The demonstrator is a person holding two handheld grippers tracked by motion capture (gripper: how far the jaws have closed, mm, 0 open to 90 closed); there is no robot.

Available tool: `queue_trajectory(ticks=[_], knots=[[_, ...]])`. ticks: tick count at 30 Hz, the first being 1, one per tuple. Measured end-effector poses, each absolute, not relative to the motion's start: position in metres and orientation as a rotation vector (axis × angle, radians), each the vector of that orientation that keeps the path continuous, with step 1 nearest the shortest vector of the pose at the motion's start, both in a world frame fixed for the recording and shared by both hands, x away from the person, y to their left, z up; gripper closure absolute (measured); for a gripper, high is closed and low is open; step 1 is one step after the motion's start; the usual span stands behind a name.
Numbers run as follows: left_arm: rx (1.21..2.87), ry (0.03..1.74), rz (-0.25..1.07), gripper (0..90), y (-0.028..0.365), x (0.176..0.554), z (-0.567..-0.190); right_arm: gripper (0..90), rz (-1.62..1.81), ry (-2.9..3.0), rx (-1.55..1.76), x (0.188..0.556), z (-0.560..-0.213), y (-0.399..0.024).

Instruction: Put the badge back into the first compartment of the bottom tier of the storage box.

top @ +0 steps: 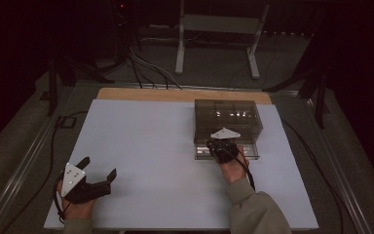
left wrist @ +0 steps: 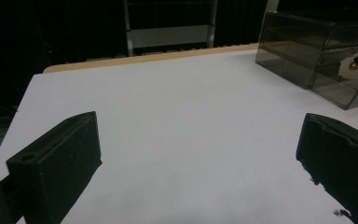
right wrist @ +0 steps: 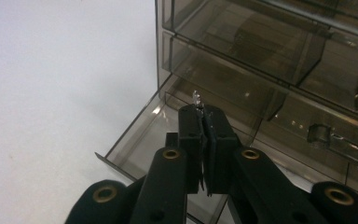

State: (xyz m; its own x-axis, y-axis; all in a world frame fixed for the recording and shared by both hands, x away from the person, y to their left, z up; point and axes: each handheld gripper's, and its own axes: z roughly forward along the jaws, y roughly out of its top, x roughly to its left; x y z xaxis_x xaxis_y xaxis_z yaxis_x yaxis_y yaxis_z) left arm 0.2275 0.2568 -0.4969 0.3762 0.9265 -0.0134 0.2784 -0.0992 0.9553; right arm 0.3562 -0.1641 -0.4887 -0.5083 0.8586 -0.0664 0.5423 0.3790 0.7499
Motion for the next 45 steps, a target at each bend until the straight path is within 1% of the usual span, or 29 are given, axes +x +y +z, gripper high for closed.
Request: queue_trajectory(ticks=[22,23,24,25,26,27,30,31,32,33,36,37,38,39,40,41,42,43,45], knots=[[1.615,1.099,0.789,0.7,0.256,0.228,-0.498,86.7,0.855,2.236,1.189,0.357,-0.5,-0.158],[1.615,1.1,0.788,0.7,0.256,0.228,-0.498,83.7,0.855,2.236,1.189,0.357,-0.5,-0.158],[1.614,1.1,0.789,0.7,0.256,0.228,-0.498,68.9,0.898,2.248,1.202,0.357,-0.5,-0.159],[1.612,1.1,0.79,0.7,0.256,0.228,-0.498,63.8,0.901,2.248,1.205,0.357,-0.499,-0.158],[1.612,1.1,0.79,0.7,0.256,0.228,-0.498,63.8,0.901,2.248,1.205,0.357,-0.499,-0.158],[1.612,1.1,0.79,0.7,0.256,0.228,-0.498,58.5,0.906,2.243,1.206,0.357,-0.499,-0.158],[1.612,1.101,0.79,0.7,0.256,0.228,-0.498,49.8,0.955,2.24,1.231,0.357,-0.497,-0.159],[1.615,1.1,0.79,0.7,0.256,0.228,-0.497,47.2,0.976,2.242,1.241,0.357,-0.497,-0.16],[1.615,1.1,0.79,0.7,0.256,0.228,-0.497,47.2,0.976,2.242,1.241,0.357,-0.497,-0.16],[1.614,1.1,0.79,0.7,0.256,0.228,-0.498,44.3,0.993,2.242,1.256,0.357,-0.496,-0.161],[1.614,1.101,0.789,0.7,0.256,0.228,-0.498,29.7,1.063,2.224,1.29,0.356,-0.493,-0.164],[1.614,1.101,0.789,0.7,0.256,0.228,-0.498,29.7,1.063,2.224,1.29,0.356,-0.493,-0.164],[1.615,1.102,0.788,0.7,0.256,0.228,-0.498,25.8,1.063,2.218,1.287,0.355,-0.492,-0.164],[1.615,1.102,0.788,0.7,0.256,0.228,-0.498,25.8,1.063,2.218,1.287,0.355,-0.492,-0.164],[1.617,1.102,0.787,0.7,0.256,0.228,-0.498,18.2,1.065,2.205,1.284,0.354,-0.49,-0.164],[1.616,1.101,0.788,0.7,0.256,0.228,-0.498,14.9,1.072,2.191,1.286,0.353,-0.488,-0.165],[1.616,1.101,0.788,0.7,0.256,0.228,-0.498,14.1,1.078,2.182,1.286,0.352,-0.486,-0.165],[1.616,1.102,0.789,0.7,0.256,0.228,-0.498,11.5,1.081,2.175,1.288,0.352,-0.486,-0.166],[1.613,1.102,0.788,0.7,0.256,0.228,-0.498,3.7,1.095,2.165,1.289,0.35,-0.483,-0.168]])
